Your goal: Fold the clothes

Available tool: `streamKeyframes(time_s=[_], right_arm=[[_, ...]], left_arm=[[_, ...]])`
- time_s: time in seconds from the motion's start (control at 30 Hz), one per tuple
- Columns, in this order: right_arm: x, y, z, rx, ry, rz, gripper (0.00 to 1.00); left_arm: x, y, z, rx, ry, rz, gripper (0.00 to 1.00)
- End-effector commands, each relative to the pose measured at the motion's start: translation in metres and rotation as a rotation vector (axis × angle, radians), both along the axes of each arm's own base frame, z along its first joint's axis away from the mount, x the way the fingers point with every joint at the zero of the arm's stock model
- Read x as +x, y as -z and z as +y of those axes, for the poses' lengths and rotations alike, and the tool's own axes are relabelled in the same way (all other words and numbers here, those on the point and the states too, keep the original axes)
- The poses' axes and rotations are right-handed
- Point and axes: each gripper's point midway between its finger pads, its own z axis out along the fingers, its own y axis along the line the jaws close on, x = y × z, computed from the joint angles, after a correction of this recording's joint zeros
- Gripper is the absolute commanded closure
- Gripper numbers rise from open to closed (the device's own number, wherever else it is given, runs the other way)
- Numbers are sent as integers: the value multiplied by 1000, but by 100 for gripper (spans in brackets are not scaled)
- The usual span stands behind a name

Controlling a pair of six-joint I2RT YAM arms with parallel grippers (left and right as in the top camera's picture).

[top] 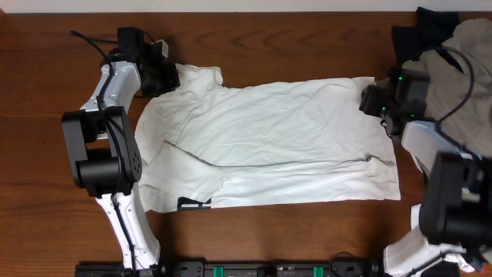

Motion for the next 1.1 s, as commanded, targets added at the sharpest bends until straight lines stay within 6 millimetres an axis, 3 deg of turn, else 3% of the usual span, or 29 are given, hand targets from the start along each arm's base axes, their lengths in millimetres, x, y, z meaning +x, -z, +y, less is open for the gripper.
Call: streamKeyframes(time_s=[0.0,0.27,1.07], right_arm=[[4,18,8,14,-35,12,37],[14,33,10,21,-47,-16,40],[26,22,10,25,-45,-86,54]], left_arm=[[1,-12,0,-1,-4,-18,94],[1,-11,1,6,-7,-17,94],[1,-11,1,5,-7,-15,94]])
